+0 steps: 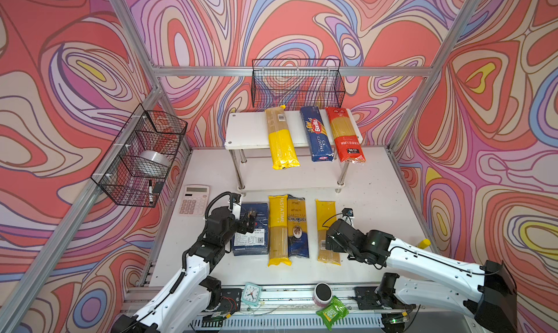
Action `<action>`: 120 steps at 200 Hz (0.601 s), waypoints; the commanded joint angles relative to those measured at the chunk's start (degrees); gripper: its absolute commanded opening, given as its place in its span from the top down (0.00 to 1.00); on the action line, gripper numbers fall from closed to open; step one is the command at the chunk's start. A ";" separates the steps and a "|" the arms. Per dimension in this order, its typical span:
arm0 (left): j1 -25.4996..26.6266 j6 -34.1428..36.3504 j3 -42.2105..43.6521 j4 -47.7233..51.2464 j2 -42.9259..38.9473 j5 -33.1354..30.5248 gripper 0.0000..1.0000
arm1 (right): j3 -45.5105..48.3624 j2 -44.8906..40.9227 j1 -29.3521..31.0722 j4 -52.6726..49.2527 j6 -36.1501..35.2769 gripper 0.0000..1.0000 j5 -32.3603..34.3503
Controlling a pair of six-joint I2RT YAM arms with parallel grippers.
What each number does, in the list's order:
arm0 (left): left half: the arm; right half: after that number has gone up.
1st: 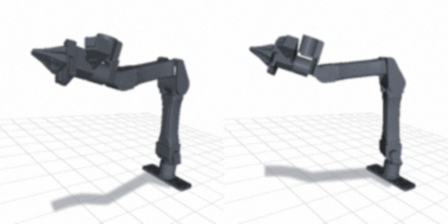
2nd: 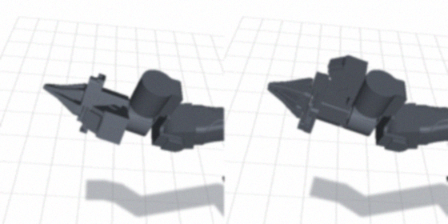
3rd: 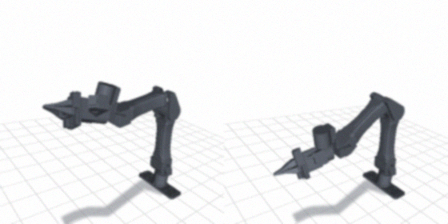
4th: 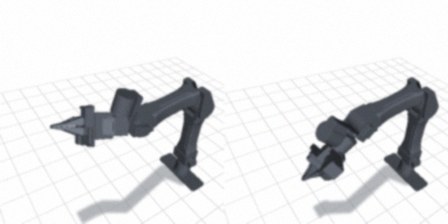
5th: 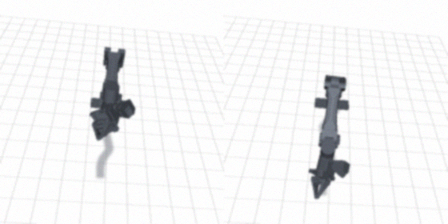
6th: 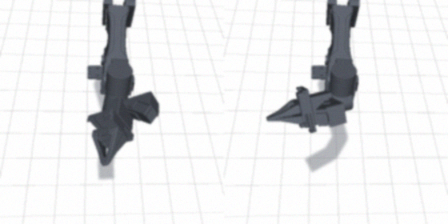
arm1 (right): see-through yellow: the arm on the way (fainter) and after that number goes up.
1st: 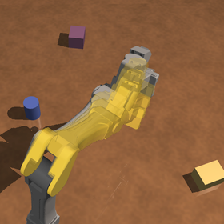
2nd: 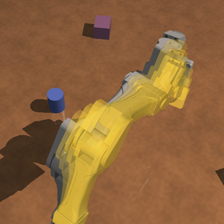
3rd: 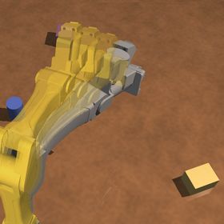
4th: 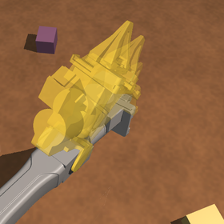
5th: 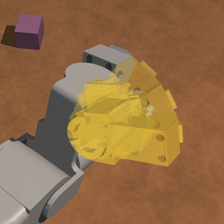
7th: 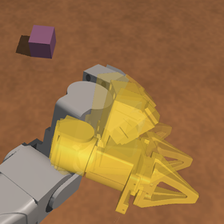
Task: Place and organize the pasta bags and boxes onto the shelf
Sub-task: 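Lower the right gripper over the yellow spaghetti bag beside the Ankara bag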
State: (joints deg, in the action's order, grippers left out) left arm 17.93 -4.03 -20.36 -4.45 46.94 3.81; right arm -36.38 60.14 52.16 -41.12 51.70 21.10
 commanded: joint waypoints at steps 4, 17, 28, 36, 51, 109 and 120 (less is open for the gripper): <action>-0.27 0.77 -2.10 0.61 0.96 0.10 0.00 | 0.88 3.30 -2.44 6.71 -2.85 0.02 -5.29; -0.29 0.82 -2.18 0.63 1.14 0.32 0.00 | 0.29 5.79 -3.35 7.83 -4.31 0.02 -6.22; -0.34 0.84 -2.22 0.68 1.05 0.31 0.00 | -0.36 7.86 -3.88 8.42 -5.19 0.02 -6.76; -0.29 0.86 -2.08 0.68 0.96 0.45 0.00 | -0.74 9.29 -4.15 8.38 -5.36 0.02 -7.08; -0.30 0.86 -1.96 0.67 0.49 0.39 0.00 | -1.10 11.37 -4.26 8.66 -5.45 0.01 -7.50; -0.27 0.82 -1.86 0.67 0.34 0.48 0.00 | -1.59 17.55 -5.77 12.15 -8.00 0.02 -8.92; -0.27 0.85 -1.96 0.91 0.43 0.34 0.00 | -1.21 17.98 -6.38 13.60 -8.35 0.02 -9.98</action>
State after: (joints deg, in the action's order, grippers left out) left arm 17.93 -4.03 -20.91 -4.45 47.48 4.03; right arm -36.88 77.14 46.78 -31.22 45.15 13.28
